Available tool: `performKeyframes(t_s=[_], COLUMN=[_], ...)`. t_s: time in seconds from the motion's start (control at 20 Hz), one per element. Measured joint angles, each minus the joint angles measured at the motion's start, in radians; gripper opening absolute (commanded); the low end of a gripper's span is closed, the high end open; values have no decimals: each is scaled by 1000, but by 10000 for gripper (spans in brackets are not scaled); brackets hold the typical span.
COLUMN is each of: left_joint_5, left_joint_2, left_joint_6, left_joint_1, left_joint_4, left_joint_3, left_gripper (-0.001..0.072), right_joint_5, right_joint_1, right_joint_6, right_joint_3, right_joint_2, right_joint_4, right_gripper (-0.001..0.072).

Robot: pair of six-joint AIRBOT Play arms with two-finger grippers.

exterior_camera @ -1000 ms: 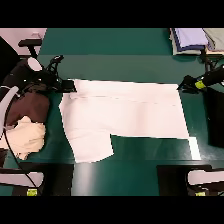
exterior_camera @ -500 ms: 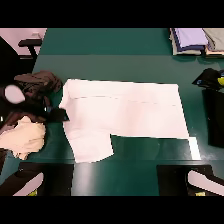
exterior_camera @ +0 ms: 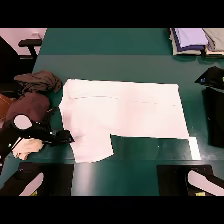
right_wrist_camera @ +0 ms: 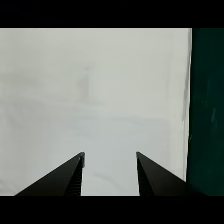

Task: Fold the shirts.

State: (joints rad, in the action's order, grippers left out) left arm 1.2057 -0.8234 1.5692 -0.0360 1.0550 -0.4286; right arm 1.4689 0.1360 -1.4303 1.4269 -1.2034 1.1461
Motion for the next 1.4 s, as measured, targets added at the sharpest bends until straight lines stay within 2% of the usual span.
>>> performKeyframes(t_s=[0.2, 0.45, 0.5, 0.55, 0.6, 0.85, 1.2, 1.4], left_joint_5=[-81, -106, -106, -104, -99, -60, -50, -71], left_joint_2=[4, 5, 5, 5, 5, 5, 5, 5], left_joint_6=[-43, -74, -76, -78, -79, -88, -108, -109], left_joint_1=[0, 0, 0, 0, 0, 0, 0, 0], left_joint_4=[-82, -130, -134, -136, -138, -147, -144, -142], left_joint_3=[45, 74, 77, 79, 80, 82, 18, -7], left_gripper=[498, 496, 365, 60, 31, 20, 20, 20], right_joint_5=[0, 6, 12, 16, 20, 32, 10, -69], right_joint_1=[0, 0, 0, 0, 2, 56, 319, 420], right_joint_6=[0, 0, 0, 0, 0, 0, 0, 0], right_joint_3=[0, 0, 0, -1, -4, -129, -562, -766], right_joint_2=[2, 2, 2, 2, 2, 10, 89, 101], right_joint_4=[-1, 0, 0, 3, 7, 23, 34, 21], right_gripper=[387, 387, 387, 386, 386, 387, 387, 386])
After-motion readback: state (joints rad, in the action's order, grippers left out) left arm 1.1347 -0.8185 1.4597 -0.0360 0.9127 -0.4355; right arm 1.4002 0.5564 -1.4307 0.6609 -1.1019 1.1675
